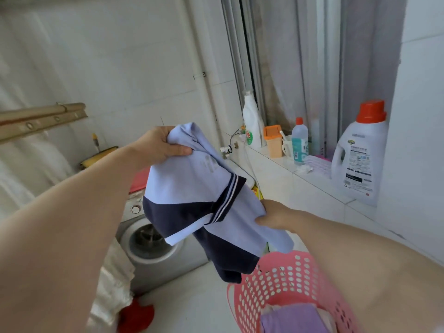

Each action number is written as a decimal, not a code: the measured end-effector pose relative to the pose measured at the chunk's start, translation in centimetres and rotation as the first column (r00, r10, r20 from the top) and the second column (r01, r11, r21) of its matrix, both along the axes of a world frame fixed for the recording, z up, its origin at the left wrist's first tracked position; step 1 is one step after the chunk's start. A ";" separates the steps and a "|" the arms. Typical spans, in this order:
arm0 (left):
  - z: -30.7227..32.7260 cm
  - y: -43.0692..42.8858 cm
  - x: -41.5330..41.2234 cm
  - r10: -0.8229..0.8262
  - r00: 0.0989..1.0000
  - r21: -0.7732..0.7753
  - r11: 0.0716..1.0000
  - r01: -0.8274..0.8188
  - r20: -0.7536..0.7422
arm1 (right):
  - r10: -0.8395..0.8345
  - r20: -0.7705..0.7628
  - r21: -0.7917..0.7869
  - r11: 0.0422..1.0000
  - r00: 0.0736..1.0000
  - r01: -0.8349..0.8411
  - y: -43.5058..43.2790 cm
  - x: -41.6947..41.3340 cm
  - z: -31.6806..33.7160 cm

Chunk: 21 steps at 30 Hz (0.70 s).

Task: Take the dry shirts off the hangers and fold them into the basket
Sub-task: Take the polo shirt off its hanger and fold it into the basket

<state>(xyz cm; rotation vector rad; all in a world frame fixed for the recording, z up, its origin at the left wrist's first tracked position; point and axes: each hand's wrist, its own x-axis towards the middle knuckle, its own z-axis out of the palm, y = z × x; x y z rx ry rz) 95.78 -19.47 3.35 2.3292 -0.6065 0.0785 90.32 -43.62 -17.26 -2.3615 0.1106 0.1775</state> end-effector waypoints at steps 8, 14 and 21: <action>-3.9 2.7 1.8 0.258 0.964 0.172 0.949 -0.266 0.069 | -0.066 -0.055 -0.109 0.992 0.996 0.059 -3.3 -0.1 2.4; -6.2 2.0 2.2 0.328 0.945 0.042 0.944 -0.328 0.000 | -0.052 -0.034 0.149 0.987 0.998 0.056 -5.5 -2.3 4.4; -8.4 -0.7 1.3 0.429 0.888 0.152 0.878 -0.453 0.168 | -0.146 -0.270 0.072 0.983 0.952 0.171 -6.2 -3.3 5.0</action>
